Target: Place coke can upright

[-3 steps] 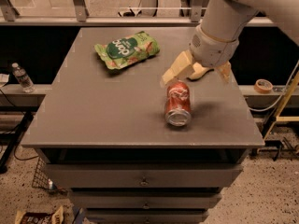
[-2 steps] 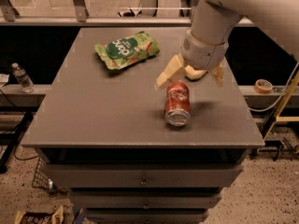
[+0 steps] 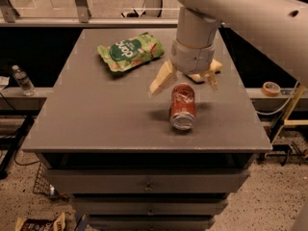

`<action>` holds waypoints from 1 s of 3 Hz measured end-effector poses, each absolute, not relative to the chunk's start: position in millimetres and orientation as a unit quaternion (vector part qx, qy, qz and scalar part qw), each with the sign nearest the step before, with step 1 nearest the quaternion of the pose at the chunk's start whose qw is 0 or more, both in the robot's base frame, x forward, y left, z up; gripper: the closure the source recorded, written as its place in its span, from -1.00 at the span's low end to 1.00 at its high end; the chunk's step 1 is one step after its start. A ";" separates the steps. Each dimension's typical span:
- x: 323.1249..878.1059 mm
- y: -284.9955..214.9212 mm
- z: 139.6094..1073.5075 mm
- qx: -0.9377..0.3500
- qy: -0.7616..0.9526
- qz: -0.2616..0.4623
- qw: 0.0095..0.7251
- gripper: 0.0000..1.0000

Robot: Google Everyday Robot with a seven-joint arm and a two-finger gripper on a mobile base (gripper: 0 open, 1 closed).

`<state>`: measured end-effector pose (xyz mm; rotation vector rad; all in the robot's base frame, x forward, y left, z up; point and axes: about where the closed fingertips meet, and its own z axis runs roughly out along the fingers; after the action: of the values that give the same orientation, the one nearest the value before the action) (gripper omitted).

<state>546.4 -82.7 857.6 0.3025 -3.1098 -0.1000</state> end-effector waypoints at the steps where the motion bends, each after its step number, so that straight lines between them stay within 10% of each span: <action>1: 549.4 -79.1 844.6 0.096 -0.995 -0.032 0.022 -1.00; 3: 551.5 -83.6 823.0 0.093 -0.994 -0.043 0.040 -0.15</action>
Offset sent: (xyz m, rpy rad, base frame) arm -0.0020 -0.0047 -0.0433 0.0000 0.1302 -0.0083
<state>551.5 -83.6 823.0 0.2843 -3.0451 -0.1308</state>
